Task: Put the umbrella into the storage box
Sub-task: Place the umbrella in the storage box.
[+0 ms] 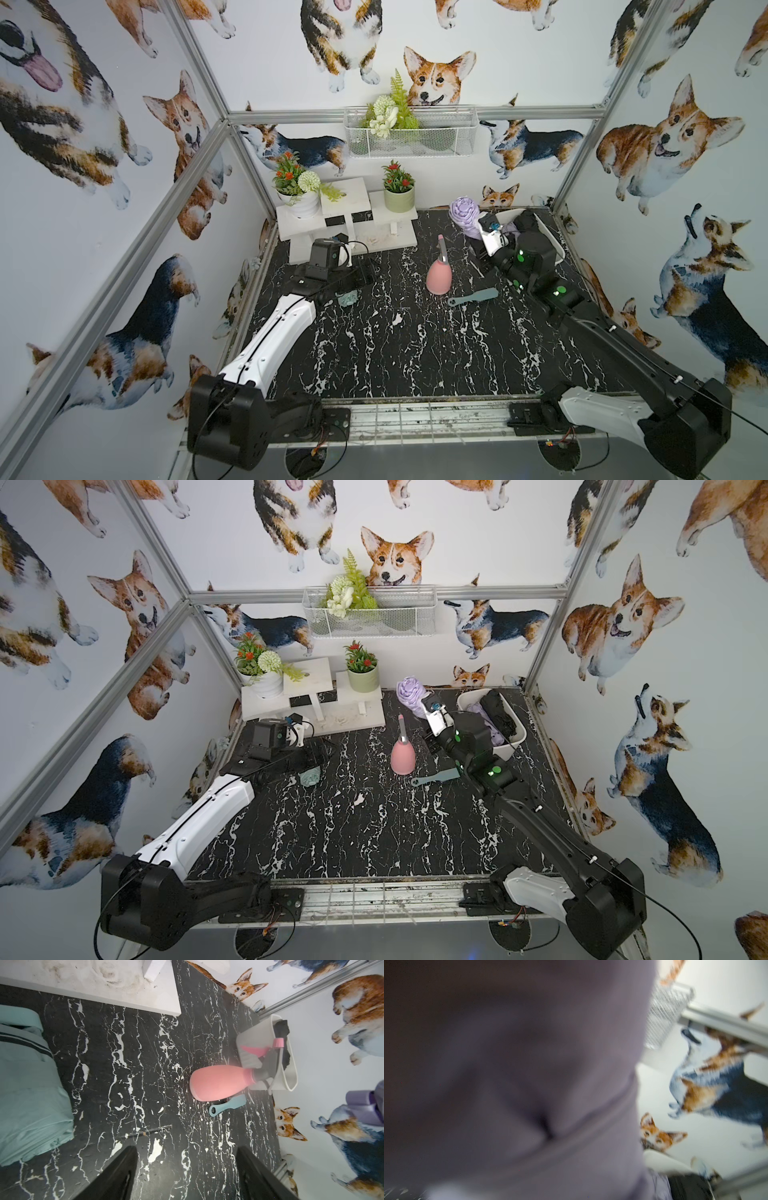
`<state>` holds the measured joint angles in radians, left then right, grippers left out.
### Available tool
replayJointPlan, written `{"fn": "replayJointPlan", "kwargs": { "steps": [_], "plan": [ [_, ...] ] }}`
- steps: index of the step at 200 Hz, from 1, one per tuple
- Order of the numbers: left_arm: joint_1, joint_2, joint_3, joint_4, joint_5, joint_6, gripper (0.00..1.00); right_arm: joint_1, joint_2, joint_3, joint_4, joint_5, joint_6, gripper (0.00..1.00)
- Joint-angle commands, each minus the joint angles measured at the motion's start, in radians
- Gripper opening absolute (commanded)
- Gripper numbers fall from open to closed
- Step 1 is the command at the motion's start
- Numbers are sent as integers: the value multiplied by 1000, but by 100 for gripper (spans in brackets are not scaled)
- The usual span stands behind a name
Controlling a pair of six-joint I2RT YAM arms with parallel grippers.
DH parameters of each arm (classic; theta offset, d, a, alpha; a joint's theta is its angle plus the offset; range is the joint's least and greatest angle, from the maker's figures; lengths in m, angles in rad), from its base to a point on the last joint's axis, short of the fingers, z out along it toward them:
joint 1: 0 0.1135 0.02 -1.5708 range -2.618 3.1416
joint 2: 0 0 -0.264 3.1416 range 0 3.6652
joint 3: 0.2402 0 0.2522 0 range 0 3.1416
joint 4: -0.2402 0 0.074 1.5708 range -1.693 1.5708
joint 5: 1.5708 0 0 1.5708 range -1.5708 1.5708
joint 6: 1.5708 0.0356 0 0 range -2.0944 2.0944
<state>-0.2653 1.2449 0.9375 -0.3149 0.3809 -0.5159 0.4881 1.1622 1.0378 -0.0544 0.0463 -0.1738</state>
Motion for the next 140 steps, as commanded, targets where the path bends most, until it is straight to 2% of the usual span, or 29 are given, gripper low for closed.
{"fn": "replayJointPlan", "kwargs": {
  "steps": [1, 24, 53, 74, 140],
  "plan": [
    [-30, -1, -11, 41, -107, 82, 81, -126, 67, 113, -321, -28, 199, 8],
    [-75, -12, -15, 4, -238, 140, 81, -237, 139, 219, -457, -20, 223, 9],
    [-80, -16, -46, 39, -275, 117, 81, -327, 209, 284, -509, 47, 200, 11],
    [-81, -2, -69, 78, -278, 91, 81, -391, 299, 347, -555, 36, 174, 11],
    [-91, 45, -37, 38, -357, 94, 81, -468, 545, 486, -587, 50, 54, 17]
  ]
}}
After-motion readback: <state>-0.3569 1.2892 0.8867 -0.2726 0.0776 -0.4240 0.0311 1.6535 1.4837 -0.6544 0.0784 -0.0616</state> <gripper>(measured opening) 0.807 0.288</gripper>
